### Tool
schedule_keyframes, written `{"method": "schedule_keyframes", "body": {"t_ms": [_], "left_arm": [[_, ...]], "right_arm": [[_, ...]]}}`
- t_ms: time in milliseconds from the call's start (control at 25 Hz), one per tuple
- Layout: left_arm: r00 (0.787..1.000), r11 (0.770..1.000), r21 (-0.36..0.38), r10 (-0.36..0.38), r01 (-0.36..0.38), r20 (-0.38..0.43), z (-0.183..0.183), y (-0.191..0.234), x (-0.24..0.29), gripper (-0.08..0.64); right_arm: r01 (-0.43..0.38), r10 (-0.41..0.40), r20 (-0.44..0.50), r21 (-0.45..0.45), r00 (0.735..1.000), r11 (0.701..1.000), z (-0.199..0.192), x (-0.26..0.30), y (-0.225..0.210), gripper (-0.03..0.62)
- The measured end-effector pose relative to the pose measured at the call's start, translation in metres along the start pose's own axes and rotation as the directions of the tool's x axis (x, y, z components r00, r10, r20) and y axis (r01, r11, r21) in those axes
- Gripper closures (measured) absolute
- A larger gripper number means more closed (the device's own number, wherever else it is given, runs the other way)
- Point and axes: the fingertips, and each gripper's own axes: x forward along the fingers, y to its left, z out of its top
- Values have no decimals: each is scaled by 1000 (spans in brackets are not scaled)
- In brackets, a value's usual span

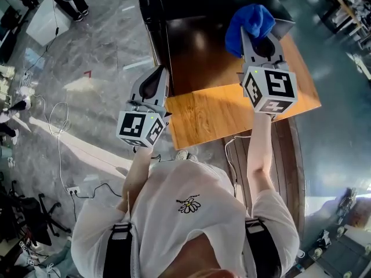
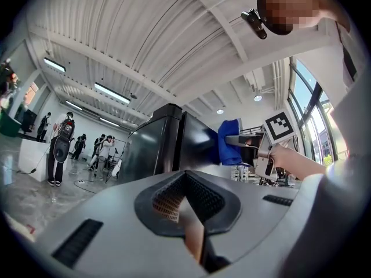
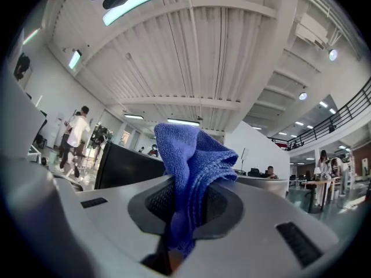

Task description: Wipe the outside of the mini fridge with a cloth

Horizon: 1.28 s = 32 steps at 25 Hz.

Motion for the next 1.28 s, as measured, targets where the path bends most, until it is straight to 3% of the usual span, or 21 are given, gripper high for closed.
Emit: {"method": "schedule_keyframes", "body": {"t_ms": [520, 840, 1280], "left_arm": [[998, 998, -17, -60, 60, -11, -4, -25, 12, 555], [997, 997, -13, -75, 74, -13, -3, -29, 15, 555], [998, 998, -4, -58, 57, -18, -3, -23, 12, 555]], "right_arm": [[239, -239, -51, -13, 970, 971, -21, -19, -91, 520], [372, -372, -78, -10, 925, 928, -30, -28, -136, 520], [465, -462, -105, -1, 881, 886, -38, -34, -180, 520]]}}
